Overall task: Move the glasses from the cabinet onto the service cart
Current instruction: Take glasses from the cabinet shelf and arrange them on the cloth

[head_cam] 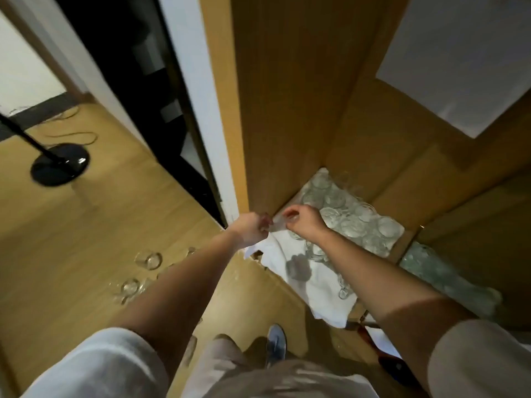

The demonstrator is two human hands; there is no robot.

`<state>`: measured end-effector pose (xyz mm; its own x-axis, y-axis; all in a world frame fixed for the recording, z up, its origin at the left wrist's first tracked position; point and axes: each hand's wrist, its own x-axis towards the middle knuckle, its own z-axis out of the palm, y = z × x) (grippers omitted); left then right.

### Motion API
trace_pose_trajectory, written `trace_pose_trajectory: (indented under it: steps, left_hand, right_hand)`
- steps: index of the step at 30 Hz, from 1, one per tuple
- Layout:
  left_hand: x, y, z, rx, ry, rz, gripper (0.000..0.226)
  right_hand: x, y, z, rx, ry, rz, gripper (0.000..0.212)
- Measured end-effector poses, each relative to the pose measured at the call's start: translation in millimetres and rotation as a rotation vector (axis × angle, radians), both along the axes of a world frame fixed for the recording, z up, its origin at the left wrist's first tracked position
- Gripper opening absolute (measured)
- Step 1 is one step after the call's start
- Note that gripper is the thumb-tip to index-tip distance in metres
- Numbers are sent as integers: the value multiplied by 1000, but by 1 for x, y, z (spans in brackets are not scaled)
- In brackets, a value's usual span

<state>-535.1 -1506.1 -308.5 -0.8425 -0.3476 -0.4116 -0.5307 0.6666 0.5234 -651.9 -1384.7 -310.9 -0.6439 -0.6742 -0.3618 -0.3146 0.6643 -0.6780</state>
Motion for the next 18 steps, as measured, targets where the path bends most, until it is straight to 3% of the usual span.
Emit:
trace_pose_trajectory:
  steps: [15, 18]
  left_hand:
    - [-151, -52, -25, 97, -37, -478, 29]
    - [-169, -49, -30, 70, -44, -560, 30]
  right_hand:
    - [-67, 0, -21, -4, -58, -698, 21]
    - [-57, 13, -28, 66, -24, -719, 34]
